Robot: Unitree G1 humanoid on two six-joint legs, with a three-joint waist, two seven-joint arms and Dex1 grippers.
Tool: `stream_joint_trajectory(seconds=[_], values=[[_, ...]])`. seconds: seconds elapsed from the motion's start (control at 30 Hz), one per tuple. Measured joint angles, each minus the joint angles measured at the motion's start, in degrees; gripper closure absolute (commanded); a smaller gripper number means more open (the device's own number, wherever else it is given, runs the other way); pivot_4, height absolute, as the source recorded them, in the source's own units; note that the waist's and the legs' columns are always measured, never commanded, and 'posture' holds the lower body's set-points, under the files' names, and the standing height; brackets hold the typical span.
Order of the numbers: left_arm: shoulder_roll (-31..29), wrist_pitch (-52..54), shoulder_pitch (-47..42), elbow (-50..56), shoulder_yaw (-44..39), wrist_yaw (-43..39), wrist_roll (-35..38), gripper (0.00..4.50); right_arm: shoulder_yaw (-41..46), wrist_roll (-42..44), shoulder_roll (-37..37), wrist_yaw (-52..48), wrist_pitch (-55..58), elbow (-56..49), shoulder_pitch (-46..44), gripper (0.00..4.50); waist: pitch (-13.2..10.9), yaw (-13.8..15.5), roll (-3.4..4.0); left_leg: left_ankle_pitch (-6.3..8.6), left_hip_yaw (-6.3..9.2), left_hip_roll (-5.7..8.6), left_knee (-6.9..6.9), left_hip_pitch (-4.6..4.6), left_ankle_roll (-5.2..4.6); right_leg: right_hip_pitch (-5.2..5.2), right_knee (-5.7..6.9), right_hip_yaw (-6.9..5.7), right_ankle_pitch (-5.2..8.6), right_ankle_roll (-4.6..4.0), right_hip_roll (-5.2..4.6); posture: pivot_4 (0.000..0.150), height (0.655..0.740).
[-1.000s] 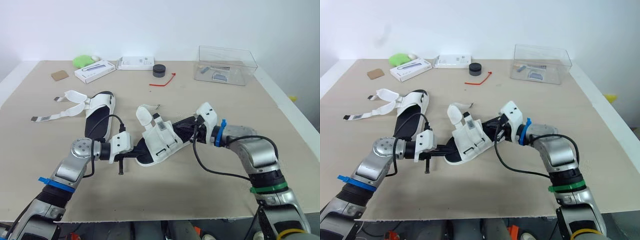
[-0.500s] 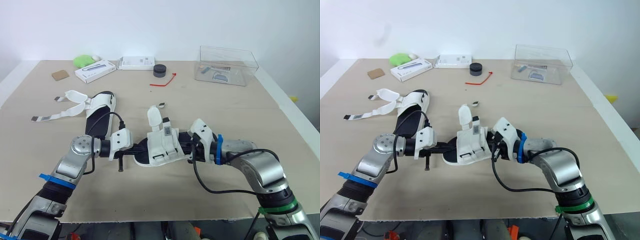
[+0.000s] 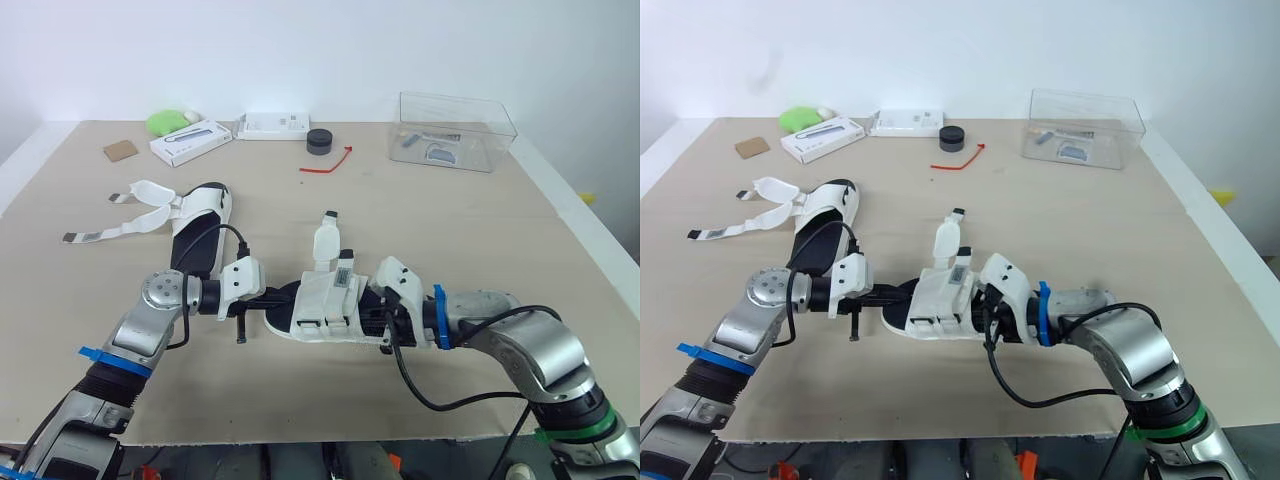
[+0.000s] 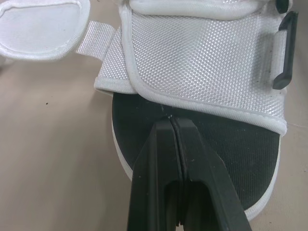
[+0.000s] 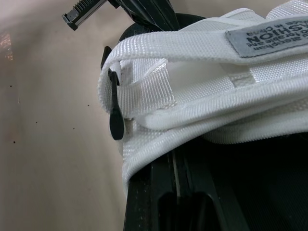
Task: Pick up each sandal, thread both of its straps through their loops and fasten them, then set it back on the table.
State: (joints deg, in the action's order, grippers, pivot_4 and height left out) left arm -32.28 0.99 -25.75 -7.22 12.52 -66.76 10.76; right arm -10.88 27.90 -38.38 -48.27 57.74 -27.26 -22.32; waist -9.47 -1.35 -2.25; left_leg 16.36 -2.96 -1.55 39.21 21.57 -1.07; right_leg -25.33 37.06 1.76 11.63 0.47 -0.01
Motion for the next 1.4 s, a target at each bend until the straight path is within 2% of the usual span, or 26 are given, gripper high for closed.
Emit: stream_joint_trajectory(seconds=[0.13,0.27,0.3,0.4,0.43,0.47,0.53,0.63,0.67,0.87,0.93,1.03,1.17,1.4], values=[[-0.01,-0.03,0.0,0.01,0.01,-0.24,0.15,4.5,0.04,0.13,-0.54,0.07,-0.5,-0.01,0.39,4.46,0.0,0.0,0.0,0.0,-0.01,0.01,0.0,0.0,0.0,0.0,0.0,0.01,0.0,0.0,-0.01,0.15,0.74],[-0.19,-0.12,0.04,0.02,0.06,-1.19,0.38,4.5,4.88,4.8,-5.75,-4.77,0.13,1.0,1.99,4.46,0.0,0.13,0.0,0.02,-0.02,0.08,0.0,0.01,0.0,0.02,-0.01,0.0,0.04,0.06,-0.09,0.15,0.74],[-0.3,-0.13,0.06,-0.02,0.05,-1.26,0.38,4.5,6.85,6.29,-7.14,-6.27,0.63,1.84,2.18,4.0,0.0,0.09,-0.01,0.03,-0.02,0.09,0.0,0.0,-0.02,0.02,-0.01,0.0,0.04,0.07,-0.1,0.15,0.74],[-0.37,-0.24,0.03,-0.19,0.04,-1.27,0.37,4.5,10.13,9.92,-8.06,-8.7,2.36,4.97,1.4,3.38,0.0,0.03,-0.02,0.02,-0.02,0.09,0.01,-0.03,-0.02,0.03,0.0,0.02,0.02,0.06,-0.08,0.15,0.74],[-0.39,-0.35,0.04,-0.21,0.04,-1.29,0.37,4.5,11.03,10.31,-8.27,-8.95,2.64,5.82,1.08,2.84,0.0,0.04,-0.01,0.02,-0.02,0.09,0.01,-0.03,-0.02,0.03,0.0,0.02,0.02,0.06,-0.08,0.15,0.74],[-0.43,-0.49,0.06,-0.3,0.03,-1.3,0.36,4.5,11.35,10.67,-8.23,-8.99,2.82,6.63,0.68,2.79,0.0,0.03,-0.02,0.02,-0.01,0.08,0.01,-0.05,-0.02,0.05,0.01,0.01,0.02,0.06,-0.08,0.15,0.74],[-0.64,-1.11,-0.51,-1.27,0.06,-1.38,-0.08,4.5,16.78,11.57,-3.61,-4.87,3.6,20.06,-11.01,1.76,-0.05,-0.4,0.01,-0.02,-0.16,0.04,0.11,-0.11,-0.04,0.04,0.0,0.07,-0.24,0.03,0.03,0.15,0.74],[-0.52,-1.2,-0.44,-1.33,0.16,-1.39,-0.29,4.5,18.58,11.64,-0.6,-1.72,3.42,24.8,-16.27,0.72,0.0,-0.2,-0.06,-0.08,-0.06,-0.04,0.1,-0.14,-0.1,0.09,0.0,0.1,-0.26,-0.05,0.12,0.15,0.74],[-0.32,-1.37,-0.75,-1.35,0.3,-1.47,-0.43,4.5,17.79,10.56,5.17,2.29,3.56,31.63,-20.71,0.12,0.02,-0.19,-0.04,-0.08,-0.07,-0.1,0.09,-0.09,-0.1,0.03,0.02,0.13,-0.3,-0.16,0.19,0.15,0.74],[-0.21,-1.94,-0.35,-0.86,0.35,-1.32,-0.46,4.5,14.88,8.4,13.4,7.09,7.63,45.37,-29.39,0.12,0.01,-0.21,0.03,-0.06,-0.14,-0.09,0.07,0.04,-0.12,-0.06,0.02,0.15,-0.47,-0.47,0.08,0.15,0.74],[-0.15,-1.93,-0.17,-0.59,0.4,-1.21,-0.47,4.5,14.12,7.83,14.11,7.13,7.91,47.51,-30.62,0.12,0.01,-0.2,0.03,-0.05,-0.14,-0.07,0.07,0.06,-0.12,-0.06,0.01,0.14,-0.46,-0.46,0.05,0.15,0.74],[-0.33,-1.75,0.8,0.66,0.12,-0.88,-0.46,4.5,12.13,5.2,15.98,7.02,9.1,58.38,-35.05,0.12,0.01,-0.21,0.03,-0.01,-0.15,0.0,0.07,0.12,-0.12,-0.08,-0.02,0.11,-0.44,-0.42,-0.21,0.15,0.74],[-0.52,-1.69,1.17,1.09,-0.1,-0.63,-0.48,4.5,10.65,4.35,17.56,4.68,10.96,63.93,-37.91,0.12,0.01,-0.22,0.05,0.0,-0.11,-0.01,0.06,0.13,-0.12,-0.09,-0.02,0.07,-0.44,-0.42,-0.21,0.15,0.74],[-0.48,-1.62,1.43,1.24,-0.05,0.25,-0.6,4.5,15.57,3.26,23.32,5.01,5.01,80.77,-46.82,0.12,0.01,-0.28,0.06,-0.02,-0.08,-0.02,0.07,0.1,-0.1,-0.07,0.0,0.02,-0.46,-0.45,-0.21,0.15,0.74]])
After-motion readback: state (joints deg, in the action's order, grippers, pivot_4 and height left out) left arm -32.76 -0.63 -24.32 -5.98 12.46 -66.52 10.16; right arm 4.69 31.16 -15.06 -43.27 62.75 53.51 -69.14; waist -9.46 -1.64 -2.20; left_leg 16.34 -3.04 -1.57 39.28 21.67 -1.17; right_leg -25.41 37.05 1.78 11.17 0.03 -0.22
